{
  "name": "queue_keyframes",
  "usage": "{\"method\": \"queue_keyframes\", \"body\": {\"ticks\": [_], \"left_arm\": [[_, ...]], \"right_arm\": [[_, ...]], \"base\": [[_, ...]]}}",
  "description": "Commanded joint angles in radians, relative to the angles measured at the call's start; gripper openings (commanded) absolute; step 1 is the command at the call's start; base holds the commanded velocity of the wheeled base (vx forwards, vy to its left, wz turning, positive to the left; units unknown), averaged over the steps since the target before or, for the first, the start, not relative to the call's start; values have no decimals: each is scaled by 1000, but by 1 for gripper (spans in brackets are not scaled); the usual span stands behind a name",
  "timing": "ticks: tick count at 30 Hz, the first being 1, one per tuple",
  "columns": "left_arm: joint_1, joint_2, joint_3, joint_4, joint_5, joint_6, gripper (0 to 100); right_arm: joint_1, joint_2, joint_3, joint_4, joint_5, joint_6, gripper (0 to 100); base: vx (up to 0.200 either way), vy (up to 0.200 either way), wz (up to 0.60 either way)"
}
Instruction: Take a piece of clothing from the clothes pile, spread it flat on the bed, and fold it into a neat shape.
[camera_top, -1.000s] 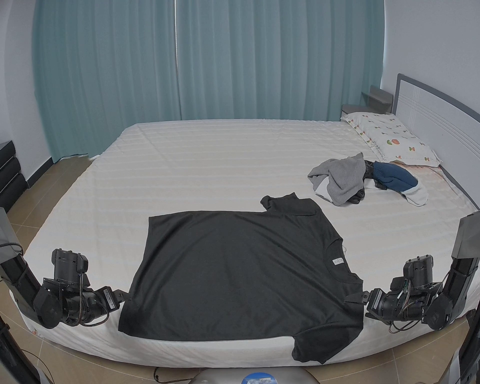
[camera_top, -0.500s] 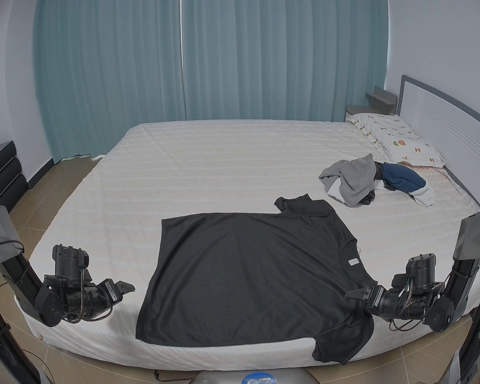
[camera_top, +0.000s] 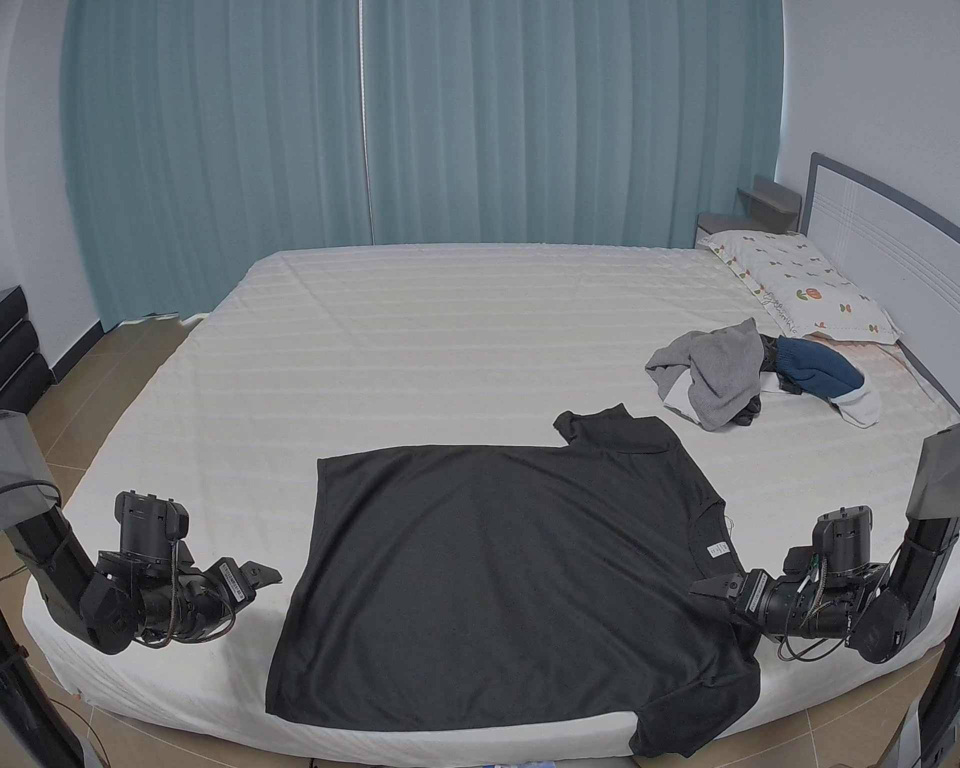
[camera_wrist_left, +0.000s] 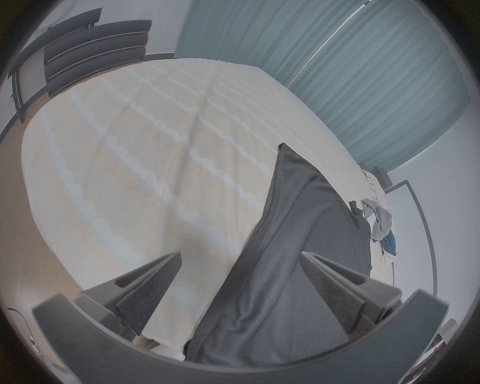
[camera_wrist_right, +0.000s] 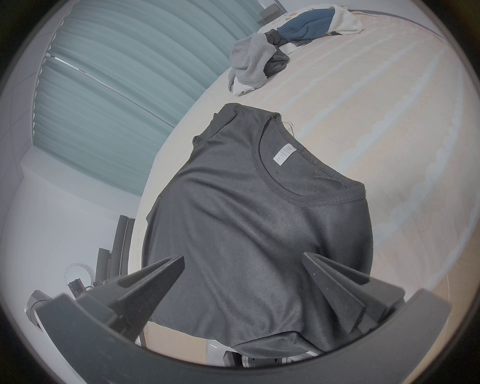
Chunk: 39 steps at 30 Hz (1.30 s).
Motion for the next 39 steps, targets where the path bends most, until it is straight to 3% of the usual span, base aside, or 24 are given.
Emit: {"method": "queue_keyframes", "body": {"ticks": [1, 11, 22, 32, 39], "left_arm": [[-13, 11, 4, -3, 0, -3, 100], [-39, 4, 8, -3, 2, -25, 100], [-29, 8, -99, 3, 13, -25, 100], [-8, 155, -377, 24, 11, -25, 100], [43, 367, -697, 95, -6, -23, 100]], "right_arm": [[1, -1, 0, 0, 1, -1, 100], [1, -12, 3, 1, 1, 0, 100], [-1, -20, 3, 0, 1, 2, 100], [1, -29, -1, 0, 1, 55, 100], [4, -38, 3, 1, 1, 58, 100]], "base": [[0, 0, 0], [0, -180, 0], [0, 0, 0], [0, 0, 0], [0, 0, 0]]}}
